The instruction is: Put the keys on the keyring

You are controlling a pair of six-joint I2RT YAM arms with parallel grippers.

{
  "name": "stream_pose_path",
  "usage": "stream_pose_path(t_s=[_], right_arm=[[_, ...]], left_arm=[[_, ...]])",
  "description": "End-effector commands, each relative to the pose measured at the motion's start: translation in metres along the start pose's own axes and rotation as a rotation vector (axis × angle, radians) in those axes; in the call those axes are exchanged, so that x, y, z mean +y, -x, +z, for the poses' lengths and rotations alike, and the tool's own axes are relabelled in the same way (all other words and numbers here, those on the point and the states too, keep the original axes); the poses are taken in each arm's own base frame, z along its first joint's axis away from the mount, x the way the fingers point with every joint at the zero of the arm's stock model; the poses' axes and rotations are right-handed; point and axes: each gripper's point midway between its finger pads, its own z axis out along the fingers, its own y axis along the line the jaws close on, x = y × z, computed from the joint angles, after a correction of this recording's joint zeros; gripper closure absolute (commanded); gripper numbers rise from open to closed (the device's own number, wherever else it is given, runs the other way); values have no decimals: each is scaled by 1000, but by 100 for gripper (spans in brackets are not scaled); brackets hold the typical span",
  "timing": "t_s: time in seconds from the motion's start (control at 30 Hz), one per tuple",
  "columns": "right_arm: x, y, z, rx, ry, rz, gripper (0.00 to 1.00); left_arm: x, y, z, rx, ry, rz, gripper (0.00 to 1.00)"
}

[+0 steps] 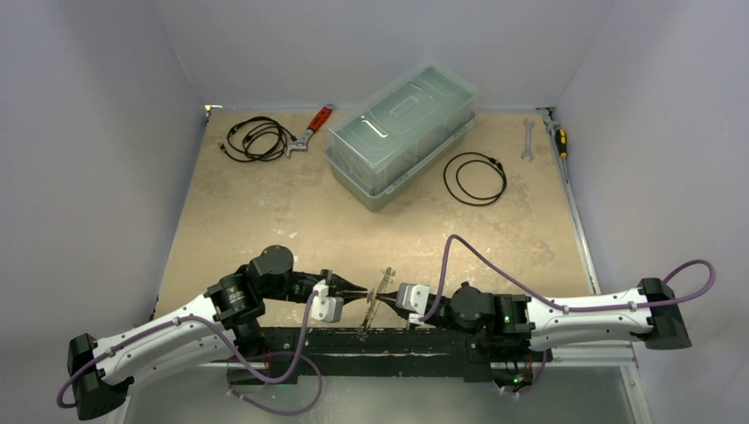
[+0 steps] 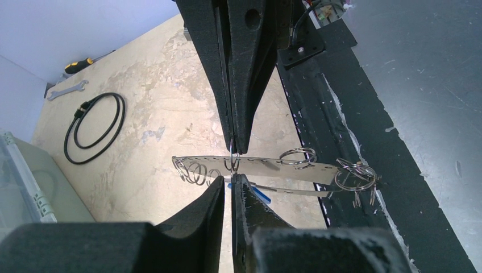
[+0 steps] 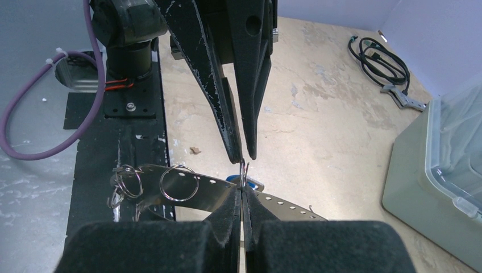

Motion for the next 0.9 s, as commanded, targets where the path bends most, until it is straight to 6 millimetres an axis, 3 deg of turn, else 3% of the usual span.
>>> stream_pose_path(t_s=[0.0,0.23,0.57,0.7,0.87], right_arm=[[-8,35,0,-104,-19,39,100],[-8,36,-1,-108,-19,41,100],[-13,47,-9,-161,-28,60,100],[-16,53,-15,-197,-40,69,100],[-20,58,-20,-228,-53,78,100]], left_arm=[[0,3,0,-11,1,23,88],[1,2,-1,-4,10,19,82],[16,7,-7,-7,91,-24,84],[28,24,-8,-82,144,-104,84],[24,48,-3,-191,94,-206,81]])
